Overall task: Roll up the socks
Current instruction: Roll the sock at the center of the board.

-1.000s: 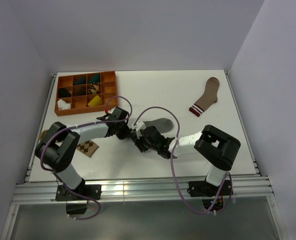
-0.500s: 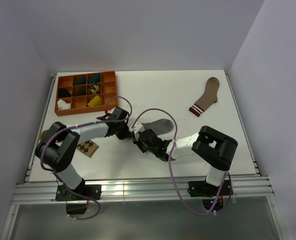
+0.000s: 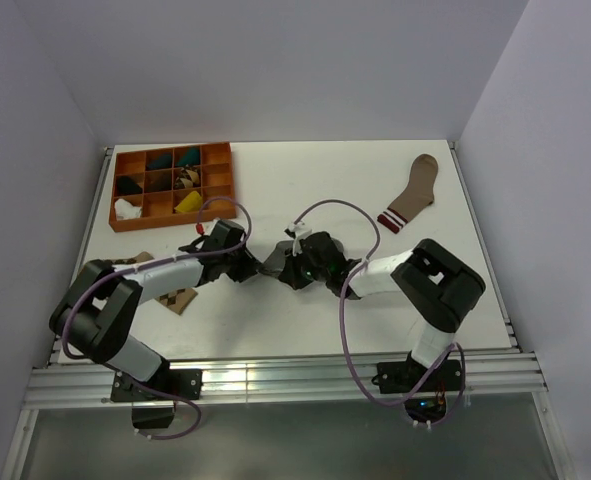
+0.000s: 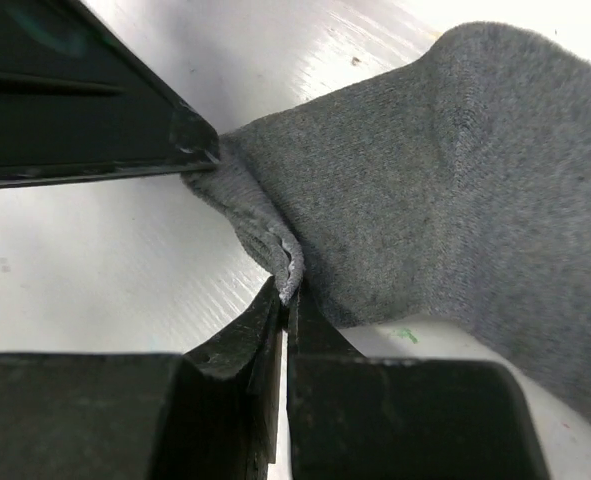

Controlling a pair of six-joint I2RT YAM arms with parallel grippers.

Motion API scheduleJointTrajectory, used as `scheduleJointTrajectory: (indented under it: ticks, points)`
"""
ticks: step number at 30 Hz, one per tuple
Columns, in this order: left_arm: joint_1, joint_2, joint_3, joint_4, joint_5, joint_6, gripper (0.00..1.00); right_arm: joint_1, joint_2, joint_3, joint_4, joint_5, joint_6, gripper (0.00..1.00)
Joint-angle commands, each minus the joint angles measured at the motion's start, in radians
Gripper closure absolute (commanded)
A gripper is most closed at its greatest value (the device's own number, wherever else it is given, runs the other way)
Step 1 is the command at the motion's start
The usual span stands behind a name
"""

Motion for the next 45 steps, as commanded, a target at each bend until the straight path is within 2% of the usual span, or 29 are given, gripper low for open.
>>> scheduleJointTrajectory:
  ticks: [1,3,4,6,11,19,27,45]
  points:
    - [0.006,-0.075,-0.034,0.095,-0.009,-0.054,0.64,-0.047,0.009,0.001,-0.019,-0.134,0.087,1.0]
    - [0.004,-0.09,-0.048,0.108,-0.017,-0.057,0.56,-0.062,0.03,0.014,-0.027,-0.188,0.108,1.0]
    - [0.006,-0.099,-0.057,0.117,-0.017,-0.055,0.55,-0.068,0.035,0.026,-0.031,-0.199,0.119,1.0]
    - [0.004,-0.099,-0.072,0.118,-0.012,-0.055,0.56,-0.079,0.049,0.032,-0.03,-0.241,0.131,1.0]
    - [0.004,-0.098,-0.123,0.246,0.009,-0.07,0.56,-0.133,0.092,0.018,0.042,-0.343,0.222,1.0]
    - [-0.012,-0.138,-0.18,0.281,-0.035,-0.089,0.56,-0.199,0.138,0.009,0.099,-0.438,0.338,1.0]
    - [-0.023,-0.136,-0.217,0.321,-0.044,-0.074,0.51,-0.21,0.167,0.02,0.096,-0.461,0.357,1.0]
    - [-0.032,-0.032,-0.146,0.37,-0.047,-0.066,0.56,-0.211,0.185,0.038,0.076,-0.469,0.335,1.0]
